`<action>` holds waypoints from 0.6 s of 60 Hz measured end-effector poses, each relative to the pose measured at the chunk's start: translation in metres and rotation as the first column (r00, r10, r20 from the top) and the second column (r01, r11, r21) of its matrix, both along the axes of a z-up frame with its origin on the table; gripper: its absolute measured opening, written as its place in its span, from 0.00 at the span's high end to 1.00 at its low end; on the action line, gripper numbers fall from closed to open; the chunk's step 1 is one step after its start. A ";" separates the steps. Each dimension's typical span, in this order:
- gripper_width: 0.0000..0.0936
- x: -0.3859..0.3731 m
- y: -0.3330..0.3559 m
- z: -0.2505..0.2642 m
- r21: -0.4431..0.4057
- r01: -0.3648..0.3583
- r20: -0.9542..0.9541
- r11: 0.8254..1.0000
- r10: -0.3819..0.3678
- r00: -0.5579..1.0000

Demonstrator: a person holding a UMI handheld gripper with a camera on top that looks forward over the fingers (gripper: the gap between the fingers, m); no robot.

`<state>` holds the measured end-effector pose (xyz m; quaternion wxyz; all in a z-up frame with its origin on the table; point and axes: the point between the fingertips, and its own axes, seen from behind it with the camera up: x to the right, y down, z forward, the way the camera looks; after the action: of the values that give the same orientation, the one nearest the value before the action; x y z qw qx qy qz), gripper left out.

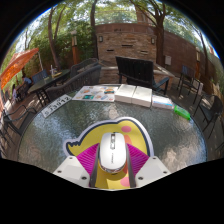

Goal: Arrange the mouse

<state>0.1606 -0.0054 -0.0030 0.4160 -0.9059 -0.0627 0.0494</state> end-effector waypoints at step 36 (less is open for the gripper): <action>0.10 -0.015 -0.152 0.192 0.109 0.083 0.049 0.991 -0.089 0.995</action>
<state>0.1457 -0.1570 0.1890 0.4639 -0.8851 -0.0371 0.0037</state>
